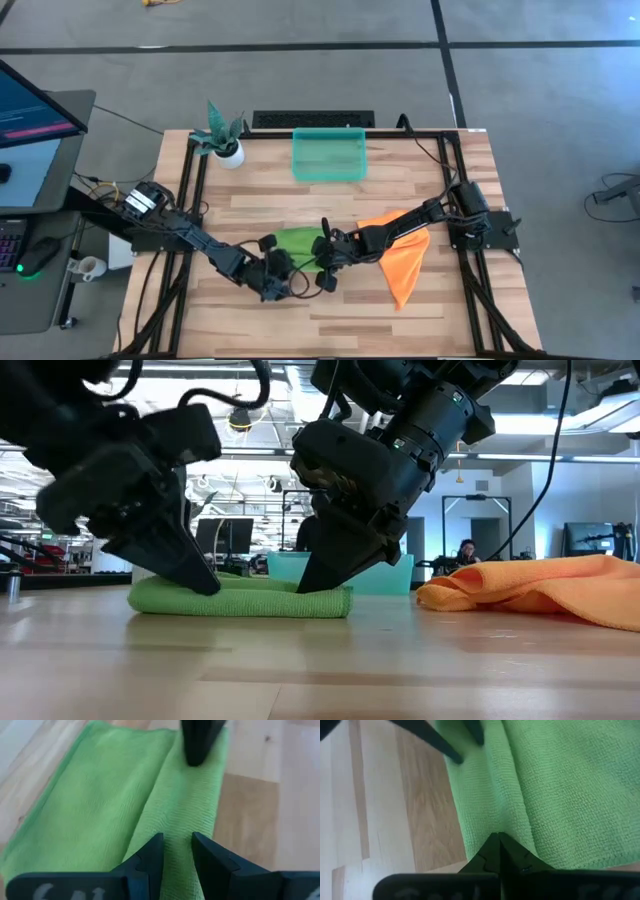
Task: Roll towel into tight, uniform cylinder
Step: Roll the green microfiber towel
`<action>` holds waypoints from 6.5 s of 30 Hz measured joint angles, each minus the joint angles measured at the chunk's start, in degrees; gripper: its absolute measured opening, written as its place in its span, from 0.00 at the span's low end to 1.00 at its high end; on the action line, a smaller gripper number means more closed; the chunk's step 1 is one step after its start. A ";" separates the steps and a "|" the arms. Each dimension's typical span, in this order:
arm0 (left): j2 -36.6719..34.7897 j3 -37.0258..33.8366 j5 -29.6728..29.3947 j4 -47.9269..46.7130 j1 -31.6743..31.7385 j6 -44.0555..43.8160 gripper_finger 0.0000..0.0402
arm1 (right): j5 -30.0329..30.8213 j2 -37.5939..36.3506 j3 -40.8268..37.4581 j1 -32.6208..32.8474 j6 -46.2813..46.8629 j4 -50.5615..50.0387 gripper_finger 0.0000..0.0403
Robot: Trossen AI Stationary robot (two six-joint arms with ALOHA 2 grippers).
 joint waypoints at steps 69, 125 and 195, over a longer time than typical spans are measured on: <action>0.00 -2.39 2.87 0.89 0.66 -6.41 0.24 | 16.35 -18.41 -21.00 12.99 -27.67 28.88 0.48; 0.00 -2.10 2.10 0.64 0.60 -2.35 0.24 | 11.93 -1.22 -10.04 2.72 -26.02 11.59 0.47; -0.28 1.90 -0.77 -15.30 -3.20 4.68 0.50 | 6.03 -1.14 -10.27 1.83 -22.45 10.40 0.07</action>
